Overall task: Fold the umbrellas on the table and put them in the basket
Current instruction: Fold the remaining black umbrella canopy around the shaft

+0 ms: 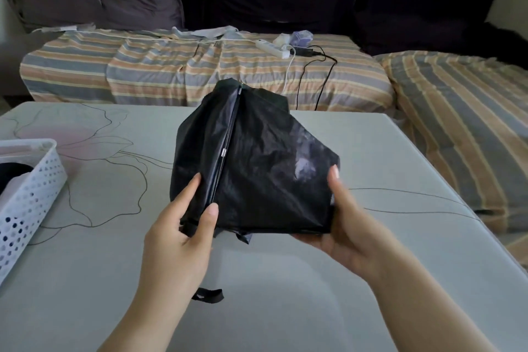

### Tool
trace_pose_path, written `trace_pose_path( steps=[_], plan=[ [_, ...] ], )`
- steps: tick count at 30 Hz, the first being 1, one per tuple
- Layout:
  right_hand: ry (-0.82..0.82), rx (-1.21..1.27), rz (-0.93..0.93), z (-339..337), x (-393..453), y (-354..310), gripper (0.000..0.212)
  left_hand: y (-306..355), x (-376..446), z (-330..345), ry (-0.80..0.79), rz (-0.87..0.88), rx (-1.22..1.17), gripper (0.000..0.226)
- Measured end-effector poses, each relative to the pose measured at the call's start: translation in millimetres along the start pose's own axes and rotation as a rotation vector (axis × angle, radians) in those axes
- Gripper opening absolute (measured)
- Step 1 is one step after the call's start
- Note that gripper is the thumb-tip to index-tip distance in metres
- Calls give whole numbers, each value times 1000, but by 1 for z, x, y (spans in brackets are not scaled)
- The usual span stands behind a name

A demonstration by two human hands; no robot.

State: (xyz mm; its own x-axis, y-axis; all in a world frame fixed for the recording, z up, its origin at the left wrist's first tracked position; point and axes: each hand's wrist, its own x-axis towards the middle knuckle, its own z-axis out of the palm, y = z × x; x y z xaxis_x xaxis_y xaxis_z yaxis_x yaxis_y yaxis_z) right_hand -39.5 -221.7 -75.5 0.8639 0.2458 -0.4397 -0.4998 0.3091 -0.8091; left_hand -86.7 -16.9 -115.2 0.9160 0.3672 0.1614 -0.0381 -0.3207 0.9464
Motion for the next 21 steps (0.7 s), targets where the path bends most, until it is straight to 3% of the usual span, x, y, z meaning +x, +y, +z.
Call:
trace_pose_path(
  steps=[3, 5, 8, 11, 12, 13, 15, 16, 18, 21],
  plan=[
    [98, -23, -137, 8, -1, 8, 25, -1, 0, 1, 27, 0, -12, 49],
    [105, 38, -235, 14, -6, 9, 19, -2, 1, 2, 43, -27, -44, 45],
    [-141, 186, -411, 24, -14, 11, 34, -6, 3, 5, 67, -78, -111, 41],
    [-277, -93, -473, 37, -16, 24, 72, -7, 3, 7, 75, -97, -117, 38],
    [-311, -202, -480, 42, -16, 31, 74, -6, 3, 8, 81, -91, -120, 38],
    [-299, -329, -499, 49, -17, 36, 61, -6, 2, 9, 80, -85, -119, 39],
    [-158, -460, -568, 67, -18, 46, 12, -5, -2, 11, 66, -98, -124, 39],
    [-83, -449, -590, 72, -17, 48, 7, -4, -3, 12, 64, -95, -132, 38],
    [-9, -316, -599, 79, -13, 51, 23, -1, -6, 15, 59, -83, -145, 37],
    [-39, -449, -726, 95, -10, 57, 56, 2, -7, 16, 26, -101, -208, 33]
  ],
)
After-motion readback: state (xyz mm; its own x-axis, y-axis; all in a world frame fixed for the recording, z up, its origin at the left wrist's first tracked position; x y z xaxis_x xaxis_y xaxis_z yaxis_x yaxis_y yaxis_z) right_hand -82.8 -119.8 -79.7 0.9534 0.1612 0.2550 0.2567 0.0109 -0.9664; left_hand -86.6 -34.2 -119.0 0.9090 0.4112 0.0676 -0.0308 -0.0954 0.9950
